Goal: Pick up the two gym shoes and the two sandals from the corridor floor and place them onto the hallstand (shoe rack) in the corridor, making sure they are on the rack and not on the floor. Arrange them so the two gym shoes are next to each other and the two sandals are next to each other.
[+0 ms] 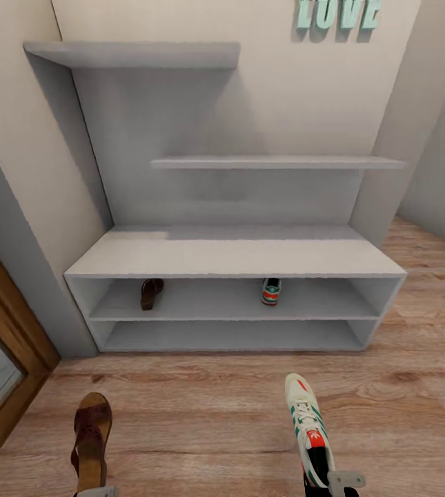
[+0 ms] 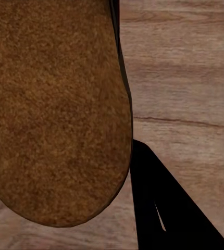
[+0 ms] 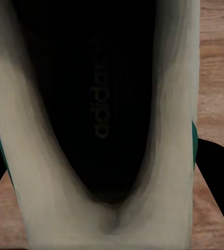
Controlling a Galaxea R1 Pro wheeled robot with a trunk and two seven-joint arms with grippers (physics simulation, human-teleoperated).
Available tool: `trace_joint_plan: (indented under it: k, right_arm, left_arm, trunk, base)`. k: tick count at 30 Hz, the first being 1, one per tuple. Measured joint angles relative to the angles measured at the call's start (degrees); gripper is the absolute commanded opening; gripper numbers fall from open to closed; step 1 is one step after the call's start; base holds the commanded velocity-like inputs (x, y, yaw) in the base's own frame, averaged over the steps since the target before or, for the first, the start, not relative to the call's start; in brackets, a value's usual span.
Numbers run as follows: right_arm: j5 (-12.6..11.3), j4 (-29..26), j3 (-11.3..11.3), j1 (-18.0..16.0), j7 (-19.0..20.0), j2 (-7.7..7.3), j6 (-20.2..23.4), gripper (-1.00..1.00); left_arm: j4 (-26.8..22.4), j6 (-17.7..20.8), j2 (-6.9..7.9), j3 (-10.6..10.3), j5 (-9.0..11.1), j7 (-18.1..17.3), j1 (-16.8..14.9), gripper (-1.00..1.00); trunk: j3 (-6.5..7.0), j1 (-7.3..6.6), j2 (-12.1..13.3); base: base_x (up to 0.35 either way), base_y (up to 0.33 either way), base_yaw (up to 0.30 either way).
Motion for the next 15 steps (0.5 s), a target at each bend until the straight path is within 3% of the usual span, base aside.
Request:
trace_joint_plan:
  k: [15]
  right_arm:
    - [0.0,0.0,0.1,0.0,0.1,0.01,0.0,-1.0]
  left_arm:
    - [0.0,0.0,-0.04,0.0,-0.2,0.0,0.0,-1.0]
  trunk:
    - [0.0,0.0,0.0]
  base:
    - [0.0,0.0,-0.029]
